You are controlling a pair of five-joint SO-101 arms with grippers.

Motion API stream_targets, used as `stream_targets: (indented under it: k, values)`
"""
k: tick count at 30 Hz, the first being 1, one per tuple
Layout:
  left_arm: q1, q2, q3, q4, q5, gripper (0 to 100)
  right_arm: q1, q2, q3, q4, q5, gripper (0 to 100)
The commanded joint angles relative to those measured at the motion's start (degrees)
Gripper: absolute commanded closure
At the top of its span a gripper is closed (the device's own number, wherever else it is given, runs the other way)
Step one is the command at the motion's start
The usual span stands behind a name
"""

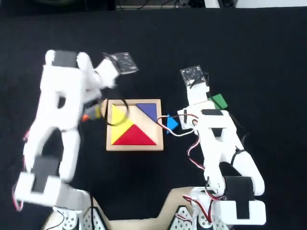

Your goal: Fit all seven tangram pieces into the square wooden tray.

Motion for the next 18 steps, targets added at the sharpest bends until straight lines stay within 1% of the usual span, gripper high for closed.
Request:
stream_targets:
  k: [1, 5, 7, 10, 13, 15, 16, 18]
  values:
    - [8.5, -14.3, 6.7, -4.4, 26.6, 97, 4.1, -0.5, -2.6, -0.9, -0.9, 98.7]
    - [9.9, -15.6, 12.2, -13.4, 51.1, 97, 8.6, 0.0, -4.6, -0.8, -5.6, 98.7]
    - [10.1, -14.9, 15.4, -17.2, 60.1, 97, 10.8, 0.0, -5.1, -1.1, -7.1, 98.7]
    - [13.5, -13.9, 20.3, -22.9, 69.4, 97, 12.4, 0.0, -5.3, -1.5, -8.4, 98.7]
    - [21.0, -12.7, 24.9, -28.1, 81.5, 97, 12.3, 0.0, -4.9, -3.3, -8.4, 98.7]
    - [25.6, -12.2, 28.4, -32.1, 87.9, 97, 12.3, 0.0, -4.9, -3.3, -8.4, 98.7]
    - [27.3, -11.6, 29.4, -34.2, 89.4, 97, 12.3, 0.0, -4.9, -3.3, -8.4, 98.7]
    - [29.4, -10.9, 31.5, -39.8, 90.1, 97, 12.2, 0.1, -4.8, -3.3, -8.4, 98.7]
